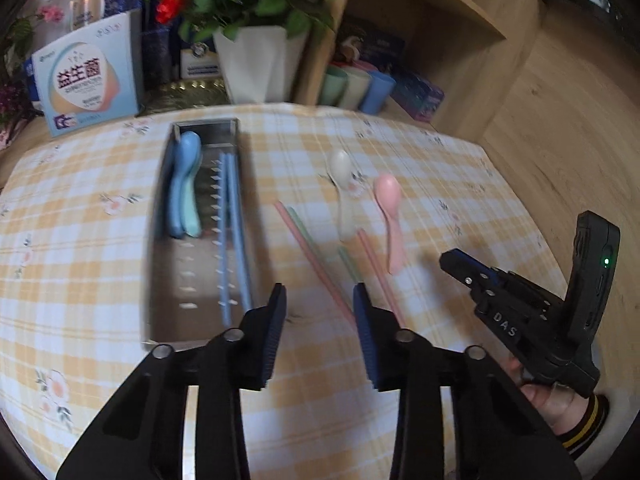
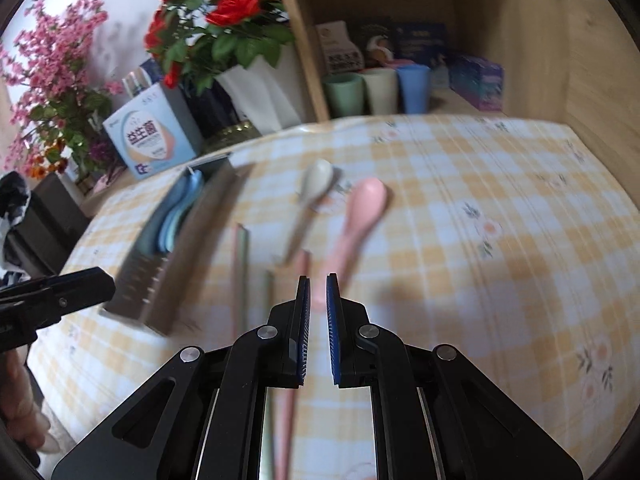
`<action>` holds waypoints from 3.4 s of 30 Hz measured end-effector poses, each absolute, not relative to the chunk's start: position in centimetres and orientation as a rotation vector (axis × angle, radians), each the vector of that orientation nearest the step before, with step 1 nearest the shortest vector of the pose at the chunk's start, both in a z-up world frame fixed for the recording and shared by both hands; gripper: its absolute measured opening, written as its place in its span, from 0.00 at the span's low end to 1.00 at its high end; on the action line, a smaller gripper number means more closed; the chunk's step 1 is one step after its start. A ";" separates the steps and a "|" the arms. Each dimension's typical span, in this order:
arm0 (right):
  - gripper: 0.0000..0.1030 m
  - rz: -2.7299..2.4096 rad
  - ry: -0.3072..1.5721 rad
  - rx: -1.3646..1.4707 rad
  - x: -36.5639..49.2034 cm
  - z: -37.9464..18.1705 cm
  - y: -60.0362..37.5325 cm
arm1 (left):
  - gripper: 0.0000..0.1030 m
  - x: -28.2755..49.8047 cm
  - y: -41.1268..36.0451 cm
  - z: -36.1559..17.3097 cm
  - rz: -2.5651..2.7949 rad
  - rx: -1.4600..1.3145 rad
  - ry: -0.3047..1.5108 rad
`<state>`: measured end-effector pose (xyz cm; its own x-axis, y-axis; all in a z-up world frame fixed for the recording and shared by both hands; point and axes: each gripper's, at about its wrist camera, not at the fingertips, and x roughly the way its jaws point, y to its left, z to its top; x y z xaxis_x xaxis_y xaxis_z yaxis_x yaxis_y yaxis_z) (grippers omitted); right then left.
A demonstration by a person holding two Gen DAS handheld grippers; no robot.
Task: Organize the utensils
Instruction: 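Move left gripper toward a pink chopstick while right gripper approaches the pink spoon, then close left gripper on the pink chopstick and lift it, then grasp and lift the pink spoon with right gripper while left holds the pink chopstick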
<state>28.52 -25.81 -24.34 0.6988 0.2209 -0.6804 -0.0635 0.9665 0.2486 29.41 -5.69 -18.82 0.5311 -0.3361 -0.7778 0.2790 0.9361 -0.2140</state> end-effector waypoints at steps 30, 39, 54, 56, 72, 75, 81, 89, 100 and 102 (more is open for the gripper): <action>0.09 0.207 0.724 0.389 28.4 -27.4 -30.8 | 0.05 35.2 -10.9 -26.0 -0.169 -0.030 1.149; 0.09 0.210 0.732 0.436 28.6 -27.9 -31.4 | 0.09 37.5 -11.0 -26.4 -0.138 -0.026 1.150; 0.09 0.209 0.732 0.484 28.5 -28.2 -32.0 | 0.09 31.6 -10.1 -26.2 -0.188 -0.066 1.263; 0.09 0.209 0.734 0.488 28.5 -28.2 -32.1 | 0.09 31.6 -10.2 -26.2 -0.175 -0.043 1.254; 0.09 0.212 0.736 0.503 28.5 -28.3 -32.3 | 0.09 33.8 -11.9 -26.4 -0.146 0.075 1.171; 0.09 0.212 0.737 0.505 28.5 -28.3 -32.3 | 0.09 33.6 -11.8 -26.5 -0.141 0.067 1.155; 0.09 0.218 0.748 0.514 28.6 -28.6 -32.4 | 0.06 33.1 -11.8 -26.5 -0.153 0.071 1.141; 0.09 0.223 0.759 0.556 28.7 -29.0 -32.9 | 0.05 31.8 -10.5 -25.8 -0.169 -0.013 1.154; 0.09 0.228 0.771 0.567 28.8 -29.1 -32.9 | 0.05 29.2 -9.3 -21.6 -0.231 -0.010 1.031; 0.09 0.218 0.775 0.581 28.8 -29.2 -33.2 | 0.05 29.0 -8.6 -21.2 -0.226 -0.031 1.022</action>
